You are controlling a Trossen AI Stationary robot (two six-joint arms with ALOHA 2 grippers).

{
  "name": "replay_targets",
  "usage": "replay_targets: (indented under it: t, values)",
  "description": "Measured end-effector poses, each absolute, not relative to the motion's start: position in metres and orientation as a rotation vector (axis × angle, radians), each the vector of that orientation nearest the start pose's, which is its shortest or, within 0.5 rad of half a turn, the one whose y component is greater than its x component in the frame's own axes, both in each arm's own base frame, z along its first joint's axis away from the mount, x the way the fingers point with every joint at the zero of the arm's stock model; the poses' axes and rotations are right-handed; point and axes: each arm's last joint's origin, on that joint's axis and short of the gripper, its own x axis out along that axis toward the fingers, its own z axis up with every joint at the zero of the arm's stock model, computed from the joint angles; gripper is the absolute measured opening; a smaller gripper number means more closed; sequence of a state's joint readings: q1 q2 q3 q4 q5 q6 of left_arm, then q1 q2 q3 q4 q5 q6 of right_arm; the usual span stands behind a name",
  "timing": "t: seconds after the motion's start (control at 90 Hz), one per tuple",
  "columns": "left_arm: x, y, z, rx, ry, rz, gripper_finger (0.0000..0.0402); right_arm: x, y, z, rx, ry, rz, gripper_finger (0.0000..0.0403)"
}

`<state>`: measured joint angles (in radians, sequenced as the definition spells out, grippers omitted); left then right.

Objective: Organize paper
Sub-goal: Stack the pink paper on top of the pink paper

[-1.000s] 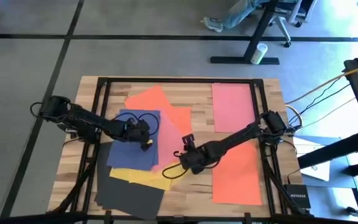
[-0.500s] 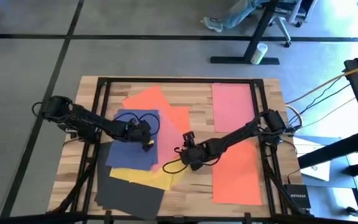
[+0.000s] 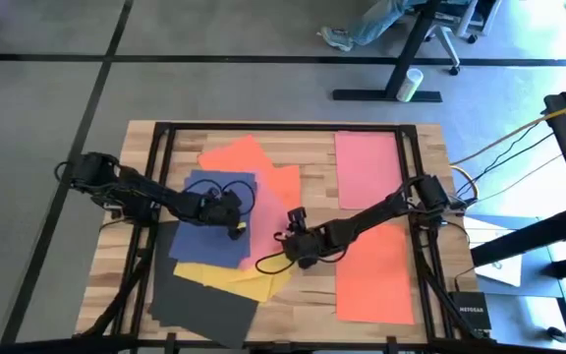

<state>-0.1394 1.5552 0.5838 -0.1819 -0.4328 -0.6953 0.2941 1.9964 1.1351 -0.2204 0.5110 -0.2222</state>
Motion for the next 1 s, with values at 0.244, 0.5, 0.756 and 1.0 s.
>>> replay_targets:
  t: [0.244,0.5,0.756,1.0]
  values:
    - [0.241,-0.022,0.113,-0.292,0.961,0.620,0.0000,0.367,0.098,0.121,-0.666,0.995,-0.126,0.0133]
    - [0.240,-0.022,0.112,-0.292,0.967,0.620,0.0000,0.369,0.115,0.131,-0.746,0.939,-0.180,0.0133]
    - [0.240,-0.022,0.112,-0.293,0.970,0.617,0.0000,0.367,0.117,0.132,-0.782,0.929,-0.225,0.0133]
    - [0.240,-0.022,0.112,-0.293,0.971,0.617,0.0000,0.367,0.117,0.135,-0.799,0.924,-0.256,0.0085]
